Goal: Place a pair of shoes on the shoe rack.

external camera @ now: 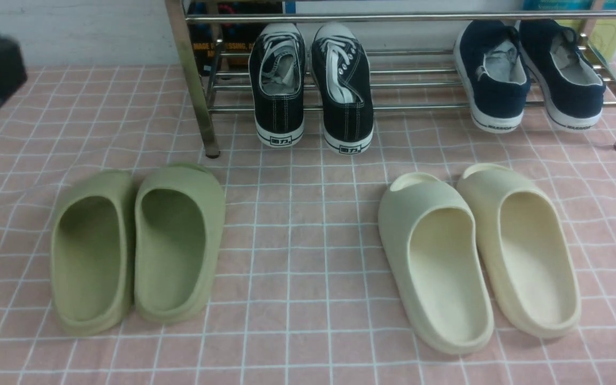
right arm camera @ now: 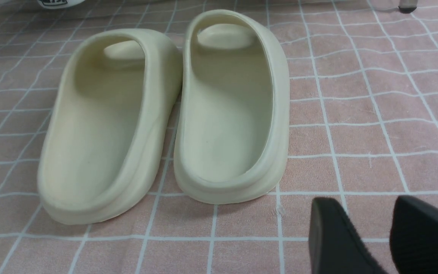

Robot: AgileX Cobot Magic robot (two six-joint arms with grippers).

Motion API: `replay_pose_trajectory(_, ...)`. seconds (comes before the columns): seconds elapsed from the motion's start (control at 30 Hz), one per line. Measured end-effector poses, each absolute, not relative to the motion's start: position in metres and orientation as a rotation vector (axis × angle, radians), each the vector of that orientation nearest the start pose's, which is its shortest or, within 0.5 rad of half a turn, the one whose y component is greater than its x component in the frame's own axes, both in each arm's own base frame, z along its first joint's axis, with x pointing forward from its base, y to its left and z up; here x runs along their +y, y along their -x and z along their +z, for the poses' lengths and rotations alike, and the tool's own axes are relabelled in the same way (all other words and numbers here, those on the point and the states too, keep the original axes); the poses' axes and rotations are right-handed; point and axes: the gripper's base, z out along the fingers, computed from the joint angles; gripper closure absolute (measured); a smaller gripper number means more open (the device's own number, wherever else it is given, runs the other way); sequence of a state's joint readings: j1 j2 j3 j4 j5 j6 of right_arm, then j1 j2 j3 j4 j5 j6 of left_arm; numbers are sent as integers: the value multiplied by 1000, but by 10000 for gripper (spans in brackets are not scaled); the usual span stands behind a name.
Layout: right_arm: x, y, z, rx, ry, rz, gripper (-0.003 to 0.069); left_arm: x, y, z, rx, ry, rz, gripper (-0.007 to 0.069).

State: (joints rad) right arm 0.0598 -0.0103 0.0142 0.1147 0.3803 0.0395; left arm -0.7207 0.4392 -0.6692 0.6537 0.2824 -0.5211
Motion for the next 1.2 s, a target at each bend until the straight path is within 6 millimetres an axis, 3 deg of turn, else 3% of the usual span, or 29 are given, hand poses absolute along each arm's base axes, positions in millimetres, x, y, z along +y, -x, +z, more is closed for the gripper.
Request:
replay_pose_trajectory(0.1, 7, -52, 175, 1869, -51, 182, 419, -25, -55, 353, 1429, -367, -448, 606)
replay_pose_trajectory(0.27, 7, -52, 175, 1869, -51, 182, 419, 1, -42, 326, 1503, -172, -468, 606)
replay_pose_trajectory(0.8, 7, -52, 175, 1869, -51, 182, 419, -2, -47, 286, 1669, -84, -515, 600)
replay_pose_trajectory(1.2, 7, -52, 175, 1869, -51, 182, 419, 5, -50, 276, 1723, -70, -387, 588)
